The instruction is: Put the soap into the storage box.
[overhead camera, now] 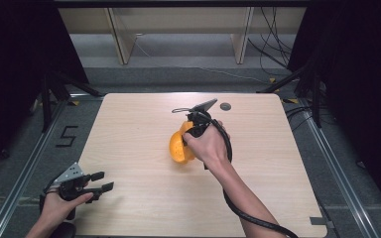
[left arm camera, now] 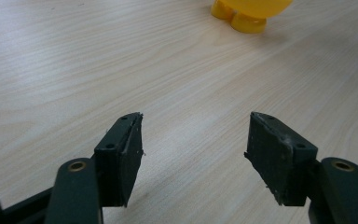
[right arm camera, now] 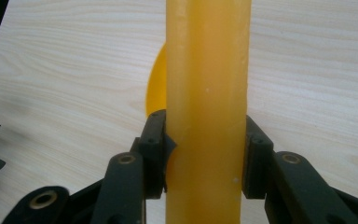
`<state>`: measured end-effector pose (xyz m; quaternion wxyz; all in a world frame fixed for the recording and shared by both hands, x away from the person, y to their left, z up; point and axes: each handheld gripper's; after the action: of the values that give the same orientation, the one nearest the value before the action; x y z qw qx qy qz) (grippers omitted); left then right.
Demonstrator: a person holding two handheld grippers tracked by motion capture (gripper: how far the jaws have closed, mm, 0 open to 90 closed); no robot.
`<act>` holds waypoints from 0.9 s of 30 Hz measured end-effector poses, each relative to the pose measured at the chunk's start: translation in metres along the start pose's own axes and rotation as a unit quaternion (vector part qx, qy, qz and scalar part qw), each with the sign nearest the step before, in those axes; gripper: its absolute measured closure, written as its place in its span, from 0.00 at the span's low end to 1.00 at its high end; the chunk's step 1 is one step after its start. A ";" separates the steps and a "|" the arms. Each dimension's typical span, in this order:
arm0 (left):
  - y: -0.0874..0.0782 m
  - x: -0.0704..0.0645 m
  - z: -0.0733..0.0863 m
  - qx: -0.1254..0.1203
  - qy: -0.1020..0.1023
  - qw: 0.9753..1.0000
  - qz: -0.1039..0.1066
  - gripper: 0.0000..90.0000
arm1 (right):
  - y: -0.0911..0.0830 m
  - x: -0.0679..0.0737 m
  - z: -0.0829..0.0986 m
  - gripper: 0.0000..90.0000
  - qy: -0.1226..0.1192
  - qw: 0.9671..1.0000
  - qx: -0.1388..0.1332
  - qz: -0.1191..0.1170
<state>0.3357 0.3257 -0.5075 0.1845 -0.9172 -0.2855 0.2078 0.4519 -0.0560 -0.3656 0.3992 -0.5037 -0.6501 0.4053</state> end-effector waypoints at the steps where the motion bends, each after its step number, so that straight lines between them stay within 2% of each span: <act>1: 0.000 0.000 0.000 0.000 0.000 1.000 0.000 0.39 | 0.000 0.000 0.000 0.68 0.000 1.000 0.000 0.000; 4: 0.000 0.000 0.000 0.001 0.000 1.000 0.000 0.39 | 0.002 0.002 -0.002 0.68 -0.002 1.000 -0.004 0.001; 5: 0.000 0.000 0.000 0.001 0.000 1.000 0.000 0.39 | 0.003 0.005 -0.004 0.68 0.004 1.000 0.000 0.000; 9: -0.001 0.001 0.000 0.002 0.002 1.000 0.001 0.39 | 0.008 0.010 -0.009 0.68 0.013 1.000 0.002 0.011; 11: -0.001 0.001 0.000 0.002 0.002 1.000 0.001 0.39 | 0.008 0.011 -0.010 0.68 0.011 1.000 0.008 0.010; 12: -0.001 0.001 0.000 0.002 0.002 1.000 0.002 0.39 | 0.011 0.013 -0.013 0.68 0.015 1.000 0.012 0.018; 17: -0.001 0.001 0.000 0.002 0.002 1.000 0.002 0.39 | 0.017 0.015 -0.018 0.68 0.015 0.999 0.010 0.027; 18: -0.001 0.001 0.000 0.002 0.003 1.000 0.003 0.39 | 0.017 0.017 -0.019 0.68 0.031 0.999 0.018 0.027; 21: 0.000 0.000 0.000 0.000 0.001 1.000 0.004 0.39 | 0.021 0.018 -0.021 0.68 0.031 0.999 0.016 0.034; 22: 0.000 0.000 0.000 0.000 0.002 1.000 0.003 0.39 | 0.021 0.019 -0.022 0.68 0.039 0.998 0.025 0.033; 26: 0.000 0.000 0.000 0.000 0.001 1.000 0.004 0.39 | 0.026 0.018 -0.025 0.68 0.032 0.998 0.027 0.036; 27: 0.000 0.000 0.000 0.000 0.001 1.000 0.005 0.39 | 0.026 0.019 -0.027 0.68 0.044 0.998 0.031 0.040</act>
<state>0.3359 0.3259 -0.5076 0.1835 -0.9187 -0.2814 0.2080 0.4819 -0.0293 -0.3787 0.4268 -0.5340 -0.5982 0.4182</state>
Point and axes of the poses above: each handheld gripper's, and its own axes: y roughly forward along the jaws, z roughly out of its underside, x roughly to its left, and after that the axes turned 10 degrees about z, right-handed
